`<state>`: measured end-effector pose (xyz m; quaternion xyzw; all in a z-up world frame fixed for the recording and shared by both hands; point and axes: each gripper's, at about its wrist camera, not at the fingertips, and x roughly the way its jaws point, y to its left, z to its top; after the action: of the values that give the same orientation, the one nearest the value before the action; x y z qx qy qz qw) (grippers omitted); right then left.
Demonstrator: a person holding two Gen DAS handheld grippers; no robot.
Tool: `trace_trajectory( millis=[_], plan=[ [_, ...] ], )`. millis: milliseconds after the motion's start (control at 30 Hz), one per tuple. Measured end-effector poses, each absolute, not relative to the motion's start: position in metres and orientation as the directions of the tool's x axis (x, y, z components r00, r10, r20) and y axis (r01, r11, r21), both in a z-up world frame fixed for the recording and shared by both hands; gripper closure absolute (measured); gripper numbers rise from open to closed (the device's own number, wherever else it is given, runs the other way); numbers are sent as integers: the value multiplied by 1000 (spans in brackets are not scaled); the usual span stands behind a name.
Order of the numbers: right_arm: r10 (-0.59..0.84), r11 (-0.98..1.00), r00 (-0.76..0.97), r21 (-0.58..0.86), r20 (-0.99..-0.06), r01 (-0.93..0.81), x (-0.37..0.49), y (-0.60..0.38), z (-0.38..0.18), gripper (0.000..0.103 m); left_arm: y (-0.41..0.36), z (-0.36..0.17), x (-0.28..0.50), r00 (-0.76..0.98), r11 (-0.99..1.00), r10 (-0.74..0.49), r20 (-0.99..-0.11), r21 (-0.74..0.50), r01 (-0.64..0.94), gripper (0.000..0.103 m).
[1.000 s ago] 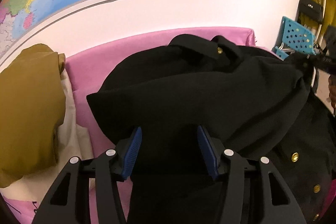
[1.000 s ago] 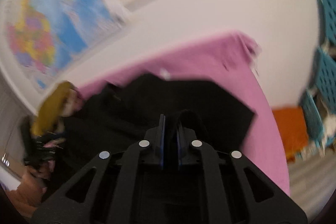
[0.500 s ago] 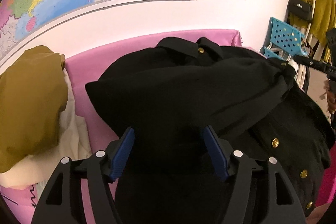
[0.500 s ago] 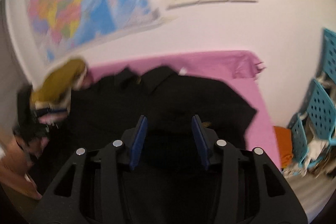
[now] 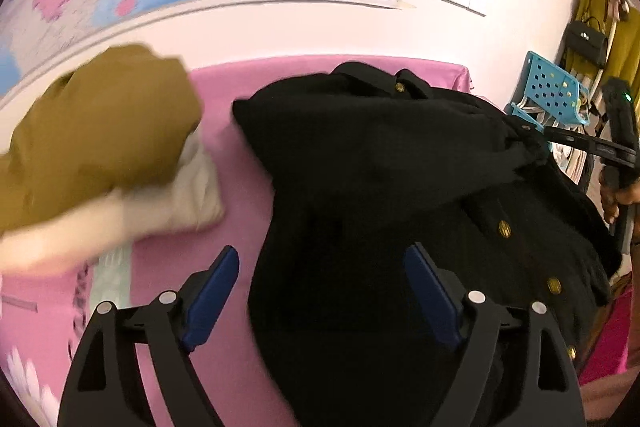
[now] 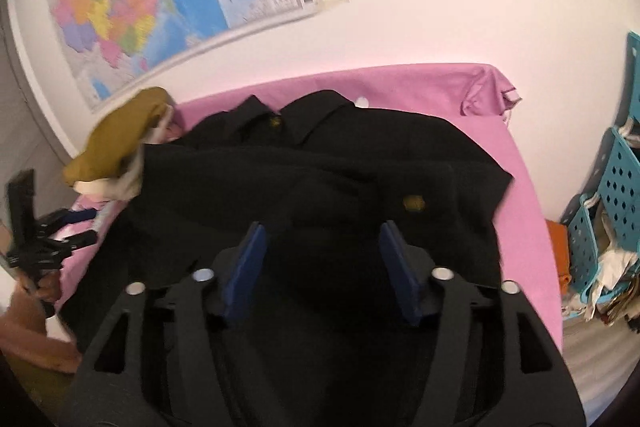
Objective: Fold large clothes
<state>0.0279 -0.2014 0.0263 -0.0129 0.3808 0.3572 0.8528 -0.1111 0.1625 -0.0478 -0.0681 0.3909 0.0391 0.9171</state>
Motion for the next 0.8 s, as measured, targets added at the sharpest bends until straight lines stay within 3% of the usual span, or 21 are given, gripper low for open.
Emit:
trace_trajectory(
  millis=[433,800],
  plan=[
    [618,784,454,459,-642,-419,-41,-338,-9,23,168,-90,-181,595,928,-189,-781,-340,-153,17],
    [667,739,397,494,-630,-458,-40,-336,-32,23,142,-95,-190,551,813,-496,-671,-581,23,13]
  ],
)
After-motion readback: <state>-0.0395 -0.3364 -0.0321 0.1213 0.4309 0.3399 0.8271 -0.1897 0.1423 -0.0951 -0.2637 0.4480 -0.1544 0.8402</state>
